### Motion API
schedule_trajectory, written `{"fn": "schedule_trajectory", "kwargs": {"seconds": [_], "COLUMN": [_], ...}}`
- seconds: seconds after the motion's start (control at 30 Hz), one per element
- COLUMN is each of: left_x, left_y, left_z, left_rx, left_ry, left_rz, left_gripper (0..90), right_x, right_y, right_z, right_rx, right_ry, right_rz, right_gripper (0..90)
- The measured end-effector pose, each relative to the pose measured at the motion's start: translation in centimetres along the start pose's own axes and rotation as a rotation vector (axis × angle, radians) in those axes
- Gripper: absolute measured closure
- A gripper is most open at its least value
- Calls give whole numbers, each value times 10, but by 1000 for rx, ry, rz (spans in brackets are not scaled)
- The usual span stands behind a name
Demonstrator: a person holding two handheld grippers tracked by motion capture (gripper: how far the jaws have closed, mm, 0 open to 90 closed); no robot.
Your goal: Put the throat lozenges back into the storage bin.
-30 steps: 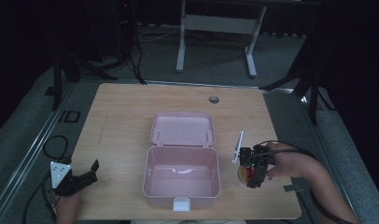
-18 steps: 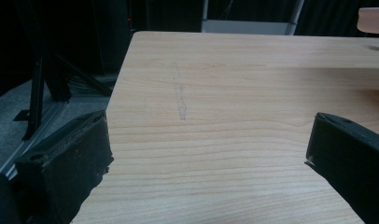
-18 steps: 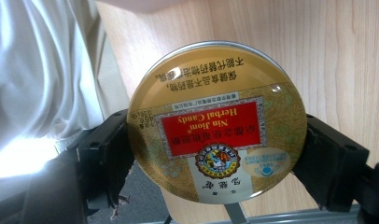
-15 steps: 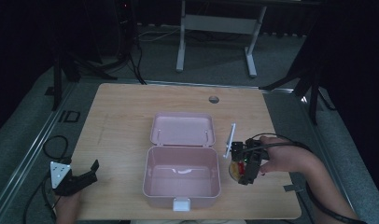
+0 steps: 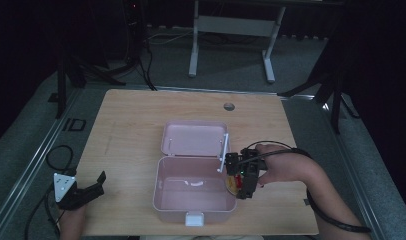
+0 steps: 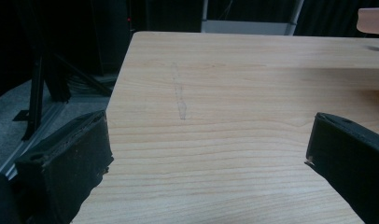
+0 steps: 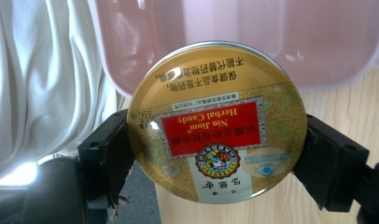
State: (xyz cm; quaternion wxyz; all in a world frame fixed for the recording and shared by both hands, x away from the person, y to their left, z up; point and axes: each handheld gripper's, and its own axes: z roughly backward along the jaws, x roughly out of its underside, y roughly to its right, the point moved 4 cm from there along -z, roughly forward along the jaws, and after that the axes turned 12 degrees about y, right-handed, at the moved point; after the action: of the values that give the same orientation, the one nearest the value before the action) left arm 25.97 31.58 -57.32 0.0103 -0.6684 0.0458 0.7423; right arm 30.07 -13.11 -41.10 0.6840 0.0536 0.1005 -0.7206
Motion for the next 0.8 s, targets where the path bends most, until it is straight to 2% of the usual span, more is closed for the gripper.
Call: {"fn": "schedule_trajectory", "kwargs": {"seconds": [0.37, 0.5, 0.8], "left_x": [0, 0, 0], "left_y": [0, 0, 0], "left_z": [0, 0, 0], "left_rx": [2, 3, 4], "left_ry": [0, -1, 1], "left_rz": [0, 0, -1], "left_gripper": [4, 4, 4], "right_x": [-32, -36, -36], "right_y": [-8, -5, 2], "right_z": [-15, -25, -52], "right_rx": [-31, -37, -46], "right_ry": [0, -1, -24], "right_rz": [66, 83, 83], "right_gripper": [201, 201, 201]}}
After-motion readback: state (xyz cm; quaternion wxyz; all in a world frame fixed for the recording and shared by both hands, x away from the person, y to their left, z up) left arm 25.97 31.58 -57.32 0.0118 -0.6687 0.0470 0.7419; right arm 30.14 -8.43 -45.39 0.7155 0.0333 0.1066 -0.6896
